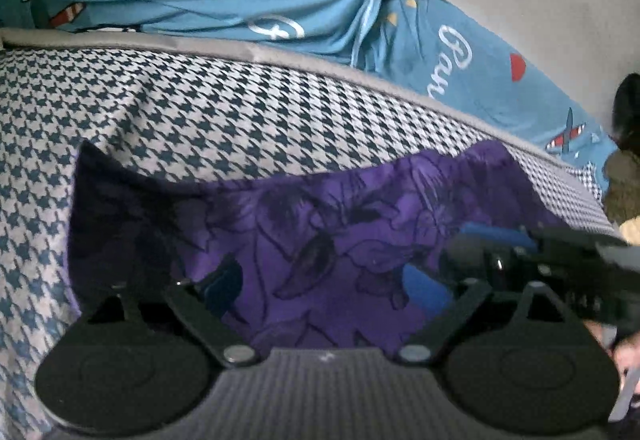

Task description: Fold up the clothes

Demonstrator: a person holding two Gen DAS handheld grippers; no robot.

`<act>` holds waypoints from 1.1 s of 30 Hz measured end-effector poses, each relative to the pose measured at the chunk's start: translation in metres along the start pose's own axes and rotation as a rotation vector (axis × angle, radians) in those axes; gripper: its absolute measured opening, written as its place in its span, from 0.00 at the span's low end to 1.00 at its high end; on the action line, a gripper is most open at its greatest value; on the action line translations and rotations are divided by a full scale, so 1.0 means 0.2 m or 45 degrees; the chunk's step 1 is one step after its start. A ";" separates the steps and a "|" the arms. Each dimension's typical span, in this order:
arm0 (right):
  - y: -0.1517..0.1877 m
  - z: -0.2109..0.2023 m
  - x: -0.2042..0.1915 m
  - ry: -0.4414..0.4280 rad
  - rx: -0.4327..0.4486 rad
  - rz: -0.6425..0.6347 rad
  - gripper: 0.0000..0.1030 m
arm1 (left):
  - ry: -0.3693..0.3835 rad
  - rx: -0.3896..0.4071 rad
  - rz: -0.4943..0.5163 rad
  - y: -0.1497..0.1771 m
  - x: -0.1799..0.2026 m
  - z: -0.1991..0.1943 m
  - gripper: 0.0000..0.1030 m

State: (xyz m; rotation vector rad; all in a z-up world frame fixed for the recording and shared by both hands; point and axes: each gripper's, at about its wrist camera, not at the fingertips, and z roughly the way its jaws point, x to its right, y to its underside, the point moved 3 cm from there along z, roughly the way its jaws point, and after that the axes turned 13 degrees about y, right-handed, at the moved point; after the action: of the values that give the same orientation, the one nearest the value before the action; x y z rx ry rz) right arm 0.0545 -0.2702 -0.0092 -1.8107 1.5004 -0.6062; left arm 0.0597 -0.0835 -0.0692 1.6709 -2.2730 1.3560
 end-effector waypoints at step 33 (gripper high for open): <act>-0.13 0.47 0.17 0.065 -0.098 0.174 0.23 | -0.058 -0.129 0.187 0.16 0.16 0.19 1.00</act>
State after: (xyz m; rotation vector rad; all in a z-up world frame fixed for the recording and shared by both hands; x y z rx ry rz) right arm 0.1472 -0.2806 -0.0522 -1.7441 1.6873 -0.5380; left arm 0.0387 -0.1302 -0.0980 1.5482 -2.4886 1.2149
